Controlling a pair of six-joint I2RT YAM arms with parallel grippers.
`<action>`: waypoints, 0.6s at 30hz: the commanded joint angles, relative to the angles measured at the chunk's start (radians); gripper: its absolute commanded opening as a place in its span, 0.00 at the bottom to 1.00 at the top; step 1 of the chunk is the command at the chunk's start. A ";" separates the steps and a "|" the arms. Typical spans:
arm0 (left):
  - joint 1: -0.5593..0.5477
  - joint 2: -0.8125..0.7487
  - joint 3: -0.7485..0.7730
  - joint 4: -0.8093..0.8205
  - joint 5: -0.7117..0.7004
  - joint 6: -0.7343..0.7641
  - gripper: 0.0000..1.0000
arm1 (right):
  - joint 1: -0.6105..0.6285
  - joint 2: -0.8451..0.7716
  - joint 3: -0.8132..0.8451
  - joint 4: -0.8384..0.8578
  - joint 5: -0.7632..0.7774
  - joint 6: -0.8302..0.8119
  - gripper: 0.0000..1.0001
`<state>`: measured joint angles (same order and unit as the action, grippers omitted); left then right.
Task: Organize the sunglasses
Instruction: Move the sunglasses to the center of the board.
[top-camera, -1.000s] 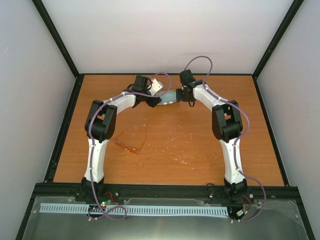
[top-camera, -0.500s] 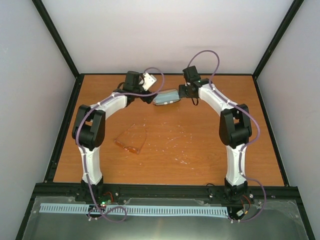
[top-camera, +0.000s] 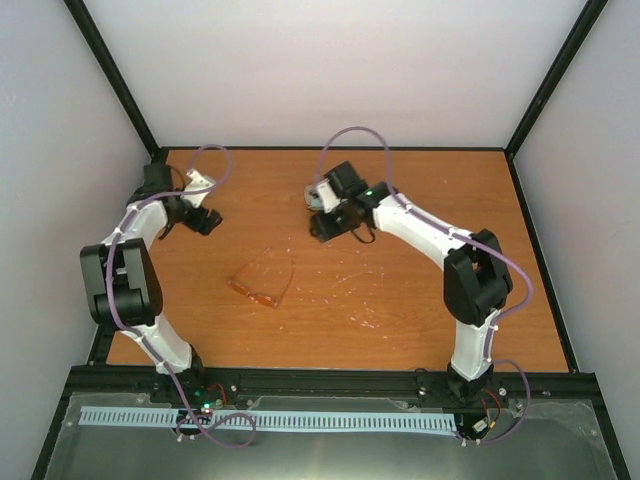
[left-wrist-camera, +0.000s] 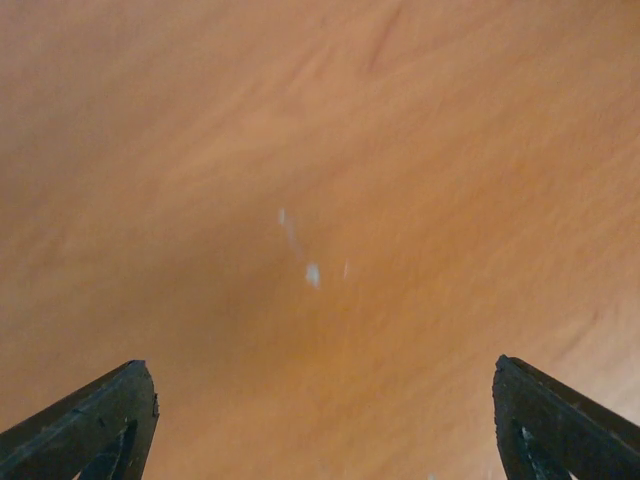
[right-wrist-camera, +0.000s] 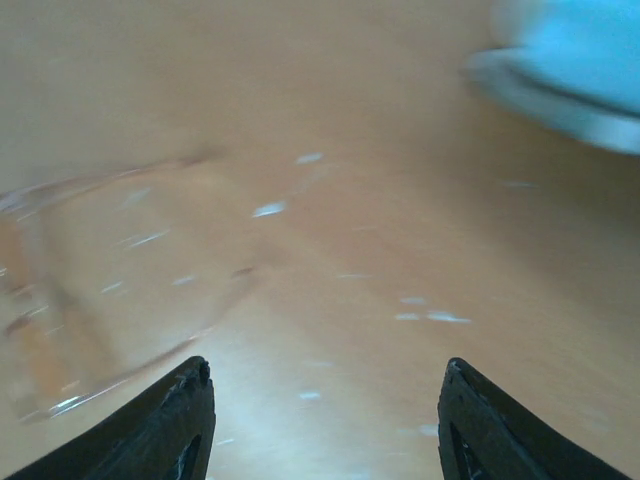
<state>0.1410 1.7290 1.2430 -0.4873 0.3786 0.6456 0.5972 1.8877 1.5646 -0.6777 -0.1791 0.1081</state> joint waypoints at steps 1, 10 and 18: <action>0.096 -0.081 -0.084 -0.121 0.014 0.093 0.91 | 0.117 -0.008 0.046 -0.052 -0.168 -0.064 0.60; 0.141 -0.222 -0.286 -0.054 -0.002 0.079 0.91 | 0.344 0.099 0.193 -0.216 -0.180 -0.068 0.60; 0.232 -0.214 -0.282 -0.077 0.120 0.041 0.91 | 0.452 0.316 0.480 -0.409 -0.115 -0.114 0.60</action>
<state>0.3103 1.5219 0.9504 -0.5621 0.4076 0.6975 1.0103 2.1185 1.9293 -0.9512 -0.3397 0.0395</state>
